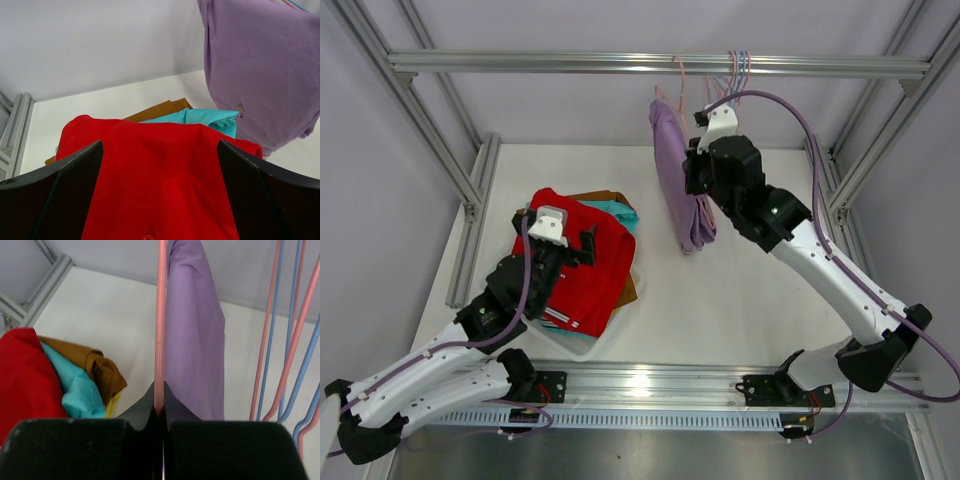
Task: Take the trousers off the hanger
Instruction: Pick up the hanger from the clothesline.
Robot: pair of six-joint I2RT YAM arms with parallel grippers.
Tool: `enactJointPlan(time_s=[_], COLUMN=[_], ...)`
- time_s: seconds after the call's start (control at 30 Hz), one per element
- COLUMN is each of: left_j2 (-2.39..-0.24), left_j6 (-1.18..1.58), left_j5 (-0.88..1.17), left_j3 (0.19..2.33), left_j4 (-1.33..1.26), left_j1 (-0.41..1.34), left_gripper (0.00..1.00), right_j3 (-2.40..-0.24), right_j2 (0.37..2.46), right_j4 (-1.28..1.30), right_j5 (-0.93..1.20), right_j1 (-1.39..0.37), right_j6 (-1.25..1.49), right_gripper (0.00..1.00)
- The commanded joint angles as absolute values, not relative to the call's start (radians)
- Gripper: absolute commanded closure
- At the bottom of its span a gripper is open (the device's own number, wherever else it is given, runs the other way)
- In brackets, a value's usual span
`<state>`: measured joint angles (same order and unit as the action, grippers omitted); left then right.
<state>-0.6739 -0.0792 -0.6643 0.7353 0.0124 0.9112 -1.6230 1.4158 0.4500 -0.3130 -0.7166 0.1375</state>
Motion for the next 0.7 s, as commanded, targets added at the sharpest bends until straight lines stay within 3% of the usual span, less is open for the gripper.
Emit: enactJointPlan(time_s=[0.0, 0.33, 0.67], left_j2=[-0.673, -0.771, -0.85], left_j6=[-0.068, -0.031, 0.098], left_j5=[-0.603, -0.635, -0.624], left_j3=[0.784, 0.825, 0.835], left_j4=[0.035, 0.083, 0.011], left_j1=[0.908, 1.057, 1.196], left_gripper=[0.01, 0.01, 0.01], right_j3=[-1.591, -1.444, -1.417], right_j2=[1.312, 1.292, 1.298], right_j4=[0.295, 0.265, 0.339], right_j5=[-0.455, -0.836, -0.973], right_j1=[-0.8, -1.035, -1.103], right_j6=[0.126, 0.21, 0.386], right_gripper=[1.0, 1.0, 1.0])
